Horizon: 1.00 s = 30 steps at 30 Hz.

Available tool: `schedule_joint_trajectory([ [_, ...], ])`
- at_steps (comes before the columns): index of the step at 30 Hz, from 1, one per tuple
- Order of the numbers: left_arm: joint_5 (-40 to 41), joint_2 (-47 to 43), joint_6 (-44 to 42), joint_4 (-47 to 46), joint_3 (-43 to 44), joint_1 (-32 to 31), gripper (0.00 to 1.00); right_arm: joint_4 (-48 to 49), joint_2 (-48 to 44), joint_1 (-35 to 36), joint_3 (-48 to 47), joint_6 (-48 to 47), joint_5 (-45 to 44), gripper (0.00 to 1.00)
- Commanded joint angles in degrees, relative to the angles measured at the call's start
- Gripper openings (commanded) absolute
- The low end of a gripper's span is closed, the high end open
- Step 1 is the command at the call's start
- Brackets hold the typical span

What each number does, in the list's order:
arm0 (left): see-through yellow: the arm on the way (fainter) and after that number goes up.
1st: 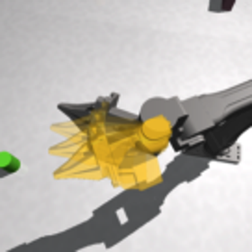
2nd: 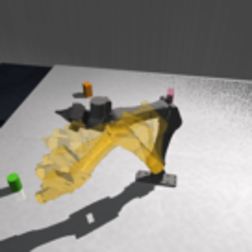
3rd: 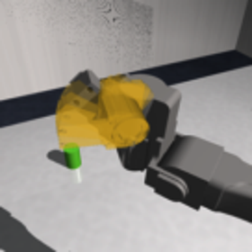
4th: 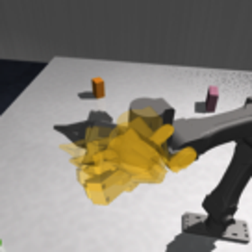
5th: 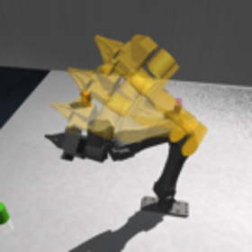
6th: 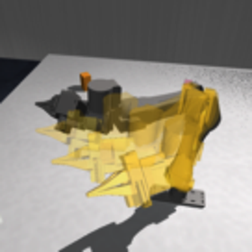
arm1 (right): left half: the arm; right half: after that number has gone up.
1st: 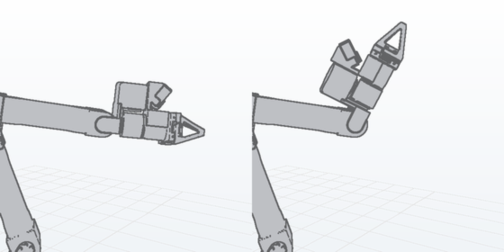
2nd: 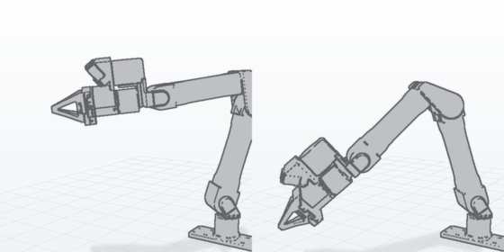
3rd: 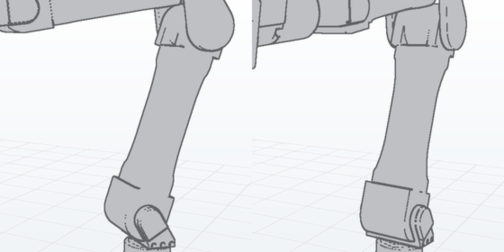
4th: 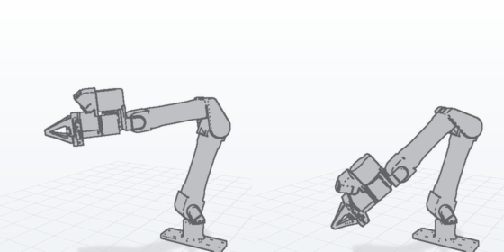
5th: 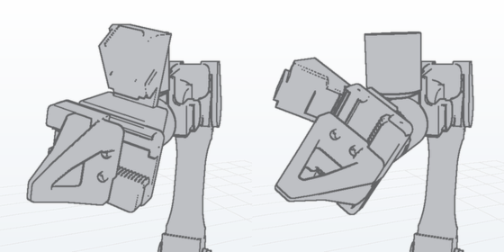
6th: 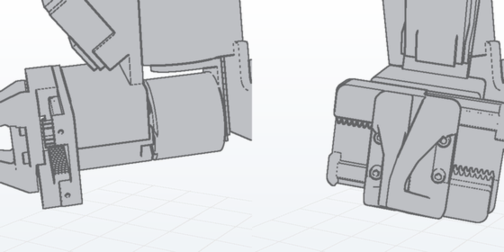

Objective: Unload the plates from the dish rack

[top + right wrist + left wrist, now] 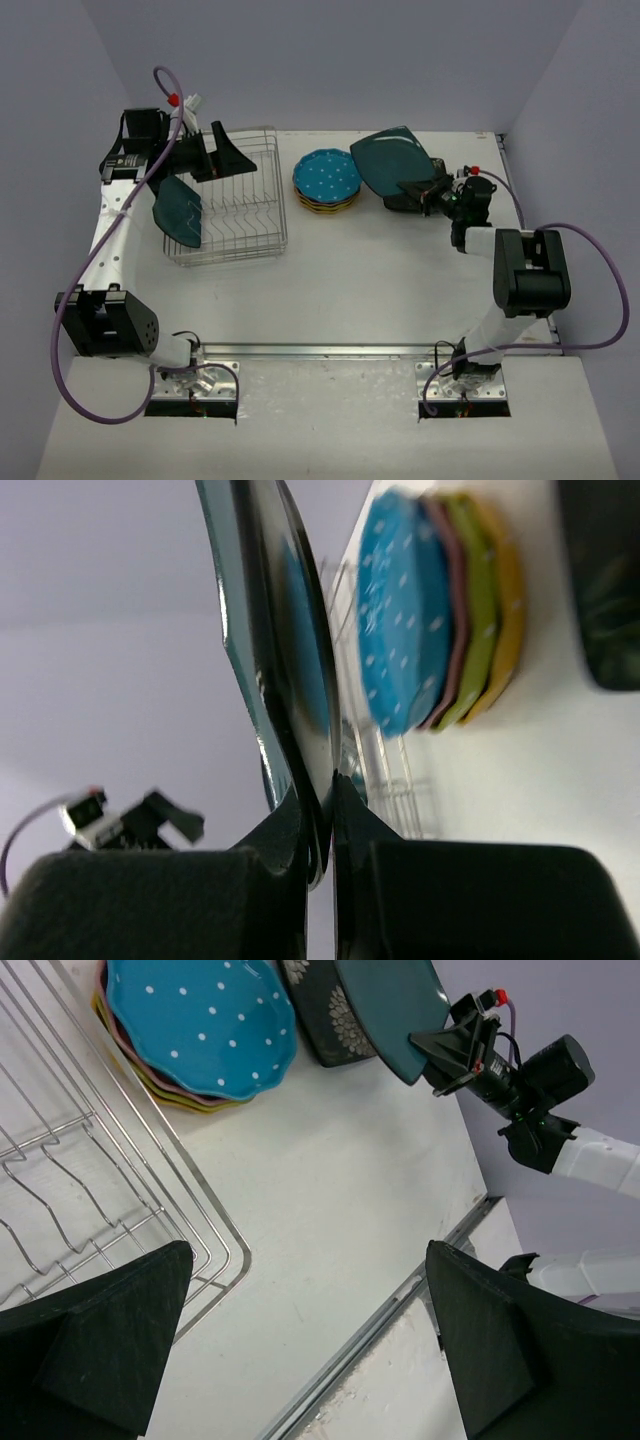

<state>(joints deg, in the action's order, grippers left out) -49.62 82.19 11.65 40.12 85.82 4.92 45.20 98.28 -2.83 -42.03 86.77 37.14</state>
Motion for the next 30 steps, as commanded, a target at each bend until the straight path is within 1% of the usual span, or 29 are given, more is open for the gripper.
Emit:
schedule_joint_trajectory([
  [1, 0.78, -0.40, -0.68, -0.10, 1.67, 0.83, 1.00, 9.20, 2.44, -0.65, -3.05, 2.28, -11.42, 0.00],
  [4, 1.30, -0.90, -1.41, -0.04, 0.90, 1.19, 1.00, 9.27, 5.74, -0.61, -4.63, 2.27, -16.70, 0.00],
  [9, 1.83, -1.01, -2.47, 0.53, 0.46, 1.64, 1.00, 9.20, 9.74, -0.74, -6.36, 3.06, -19.65, 0.00],
  [16, 2.81, -0.82, -3.30, 0.75, -1.08, 2.35, 1.00, 9.30, 13.91, -1.20, -7.42, 2.80, -20.74, 0.00],
  [18, 3.33, -0.81, -3.40, 0.91, -1.01, 2.46, 1.00, 9.29, 14.77, -1.32, -7.92, 2.98, -20.47, 0.03],
  [23, 6.70, -0.83, -3.66, 2.38, -0.61, 2.98, 1.00, 9.20, 14.16, -1.41, -7.03, 3.25, -20.29, 0.33],
  [24, 7.51, -0.89, -3.48, 2.51, -0.48, 3.17, 1.00, 9.20, 13.79, -1.48, -6.84, 3.32, -20.35, 0.40],
  [27, 12.06, -1.06, -1.85, 3.24, 0.41, 3.33, 1.00, 8.28, 12.00, -1.56, -5.82, 4.23, -19.48, 0.72],
  [28, 14.82, -1.07, -1.40, 3.56, 0.74, 3.41, 1.00, 7.46, 11.34, -1.50, -5.27, 4.09, -19.00, 0.76],
  [30, 18.29, -1.55, -0.91, 3.77, 1.23, 3.43, 1.00, 6.31, 9.12, -1.41, -3.86, 4.08, -17.35, 0.80],
])
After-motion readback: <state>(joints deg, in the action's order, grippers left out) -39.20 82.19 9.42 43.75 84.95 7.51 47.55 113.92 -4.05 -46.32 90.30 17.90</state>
